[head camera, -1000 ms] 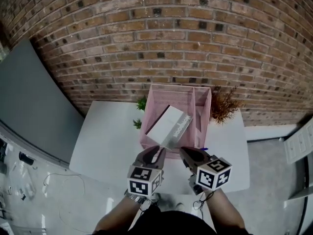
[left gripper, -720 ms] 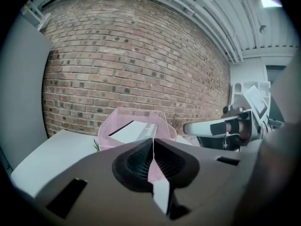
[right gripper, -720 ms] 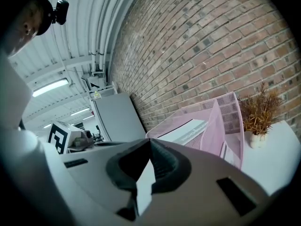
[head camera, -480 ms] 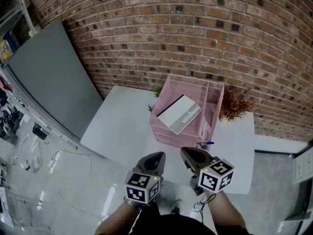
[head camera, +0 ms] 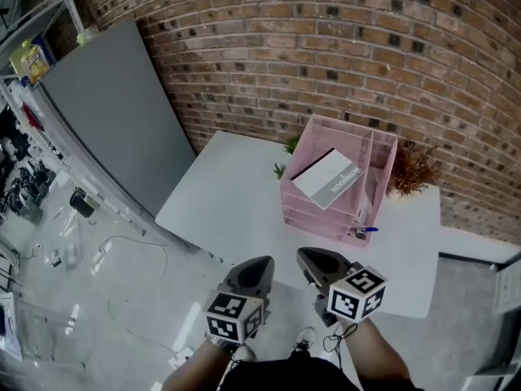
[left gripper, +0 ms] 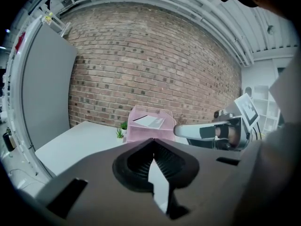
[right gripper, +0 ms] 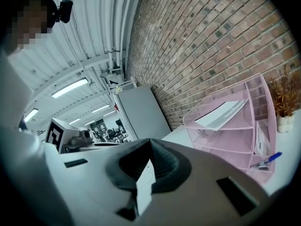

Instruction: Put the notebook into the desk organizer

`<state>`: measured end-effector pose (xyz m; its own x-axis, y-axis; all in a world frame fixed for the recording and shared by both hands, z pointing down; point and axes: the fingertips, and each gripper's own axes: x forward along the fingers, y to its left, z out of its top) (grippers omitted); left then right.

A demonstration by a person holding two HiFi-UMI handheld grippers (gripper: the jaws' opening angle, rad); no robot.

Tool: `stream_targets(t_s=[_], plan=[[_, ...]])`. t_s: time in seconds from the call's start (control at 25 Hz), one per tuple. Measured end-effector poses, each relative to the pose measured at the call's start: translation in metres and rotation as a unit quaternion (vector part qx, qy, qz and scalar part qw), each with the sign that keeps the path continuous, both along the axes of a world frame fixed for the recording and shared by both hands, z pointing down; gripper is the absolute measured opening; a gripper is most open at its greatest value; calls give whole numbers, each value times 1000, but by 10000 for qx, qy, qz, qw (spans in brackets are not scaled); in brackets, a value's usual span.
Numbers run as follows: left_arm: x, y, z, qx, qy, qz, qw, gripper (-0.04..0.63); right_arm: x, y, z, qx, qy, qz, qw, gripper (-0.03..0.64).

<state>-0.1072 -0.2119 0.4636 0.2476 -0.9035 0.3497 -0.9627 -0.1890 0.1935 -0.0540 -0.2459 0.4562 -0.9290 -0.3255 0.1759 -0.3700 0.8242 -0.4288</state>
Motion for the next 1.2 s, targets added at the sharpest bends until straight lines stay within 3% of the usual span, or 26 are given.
stream_targets(t_s=[0.28, 0.56, 0.92, 1.2], plan=[[-37, 40, -4, 96, 79, 238, 9996, 6, -33, 45, -5, 108, 102, 263, 9995, 3], [-56, 85, -9, 262, 195, 864, 9957, 6, -48, 99, -11, 416, 301, 913, 9945, 3], [-52, 148, -8, 359, 417, 1773, 9826, 6, -36, 173, -12, 613, 619, 1860, 9787, 3], [-29, 180, -14, 394, 482, 2135, 9750, 6, -10, 210, -25, 779, 812, 2298, 9667, 3]])
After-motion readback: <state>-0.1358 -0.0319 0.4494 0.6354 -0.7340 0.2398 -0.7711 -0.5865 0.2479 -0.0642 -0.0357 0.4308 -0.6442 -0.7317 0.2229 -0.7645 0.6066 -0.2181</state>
